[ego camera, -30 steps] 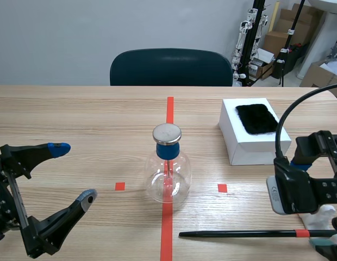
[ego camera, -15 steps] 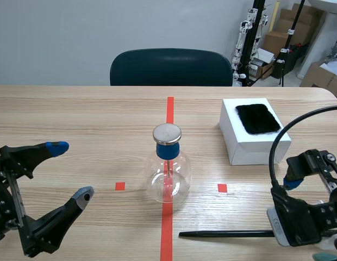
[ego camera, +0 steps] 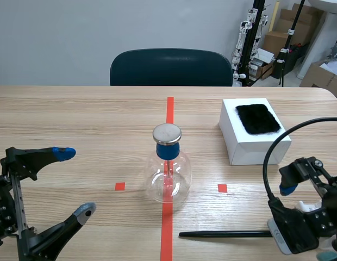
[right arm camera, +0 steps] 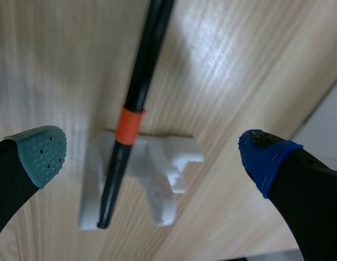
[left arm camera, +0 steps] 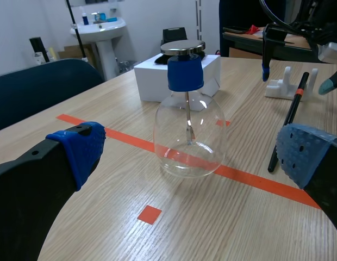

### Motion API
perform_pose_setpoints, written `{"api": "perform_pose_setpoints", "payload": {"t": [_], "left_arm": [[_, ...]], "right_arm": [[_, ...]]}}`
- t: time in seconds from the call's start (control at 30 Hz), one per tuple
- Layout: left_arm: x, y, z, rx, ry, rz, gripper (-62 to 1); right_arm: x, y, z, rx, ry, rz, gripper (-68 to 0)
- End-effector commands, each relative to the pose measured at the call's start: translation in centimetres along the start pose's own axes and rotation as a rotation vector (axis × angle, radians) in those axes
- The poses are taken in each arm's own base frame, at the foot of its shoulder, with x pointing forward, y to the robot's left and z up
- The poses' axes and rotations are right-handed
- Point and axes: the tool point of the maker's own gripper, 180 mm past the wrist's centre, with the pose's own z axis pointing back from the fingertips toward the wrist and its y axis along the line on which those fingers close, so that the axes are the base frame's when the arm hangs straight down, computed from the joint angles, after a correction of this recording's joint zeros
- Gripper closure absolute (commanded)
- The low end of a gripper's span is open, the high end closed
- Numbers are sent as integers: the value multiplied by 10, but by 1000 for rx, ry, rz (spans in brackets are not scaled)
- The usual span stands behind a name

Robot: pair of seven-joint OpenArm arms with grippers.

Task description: Do the electroscope experiment. pick up the black charging rod

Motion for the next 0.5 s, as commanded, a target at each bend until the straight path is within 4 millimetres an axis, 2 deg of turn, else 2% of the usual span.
{"api": "perform_pose_setpoints", "payload": {"t": [0.0,0.23,0.47], "left_arm": [[8,7,2,15,-34,-6,-623],[7,10,10,38,-55,8,-623],[3,9,14,61,-61,23,-623]], "right_arm": [[-9,-1,5,18,18,10,-675],[-5,5,0,80,13,-17,-675],[2,0,-2,105,-23,-84,-675]]}}
